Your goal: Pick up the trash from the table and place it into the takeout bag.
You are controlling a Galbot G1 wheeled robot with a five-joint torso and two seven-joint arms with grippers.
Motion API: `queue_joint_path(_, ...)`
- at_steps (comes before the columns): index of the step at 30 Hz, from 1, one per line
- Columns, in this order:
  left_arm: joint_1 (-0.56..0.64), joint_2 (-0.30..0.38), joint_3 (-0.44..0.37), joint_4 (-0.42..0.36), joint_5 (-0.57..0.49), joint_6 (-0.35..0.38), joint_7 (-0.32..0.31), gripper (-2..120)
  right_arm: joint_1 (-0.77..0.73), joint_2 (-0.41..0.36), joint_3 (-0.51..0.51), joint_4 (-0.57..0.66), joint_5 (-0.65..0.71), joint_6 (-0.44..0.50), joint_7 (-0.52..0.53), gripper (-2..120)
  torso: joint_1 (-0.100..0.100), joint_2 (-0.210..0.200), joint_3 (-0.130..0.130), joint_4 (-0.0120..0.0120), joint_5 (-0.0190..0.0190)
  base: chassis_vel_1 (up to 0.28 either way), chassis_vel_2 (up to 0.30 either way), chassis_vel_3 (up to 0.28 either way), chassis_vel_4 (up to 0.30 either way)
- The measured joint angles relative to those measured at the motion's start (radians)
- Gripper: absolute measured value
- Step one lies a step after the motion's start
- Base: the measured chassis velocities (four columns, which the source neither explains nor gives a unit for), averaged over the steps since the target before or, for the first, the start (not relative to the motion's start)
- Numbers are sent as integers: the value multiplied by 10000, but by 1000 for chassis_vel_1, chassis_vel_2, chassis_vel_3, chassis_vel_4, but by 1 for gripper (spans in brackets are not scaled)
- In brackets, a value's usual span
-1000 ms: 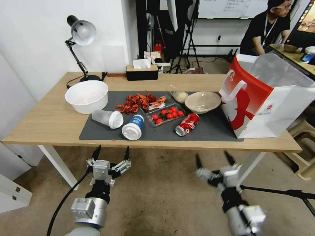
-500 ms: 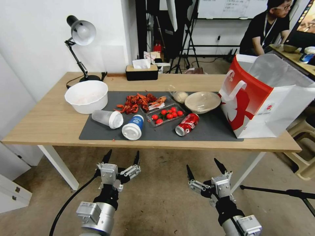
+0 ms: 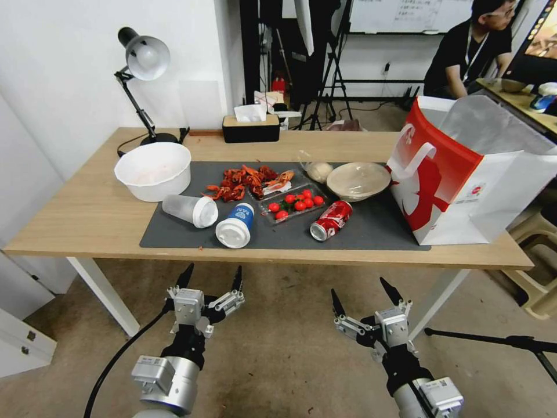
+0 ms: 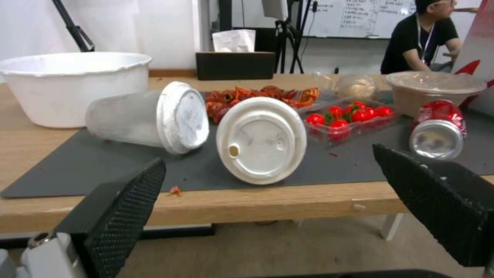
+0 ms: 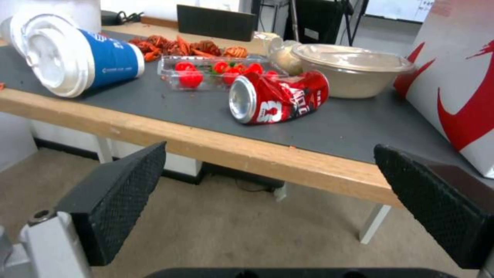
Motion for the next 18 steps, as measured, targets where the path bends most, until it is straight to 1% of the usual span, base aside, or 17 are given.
queue_joint_path(14, -41, -9, -177, 91, 4, -83, 116, 100, 115, -20, 44, -6, -6, -9, 10, 100, 1, 0, 1, -1, 2, 0, 0, 0, 0)
queue_joint_path(18, -103, 15, -363, 174, -30, -97, 167, 100, 239, -27, 92, -70, 66, -33, 37, 100, 2, 0, 1, -1, 1, 0, 0, 0, 0)
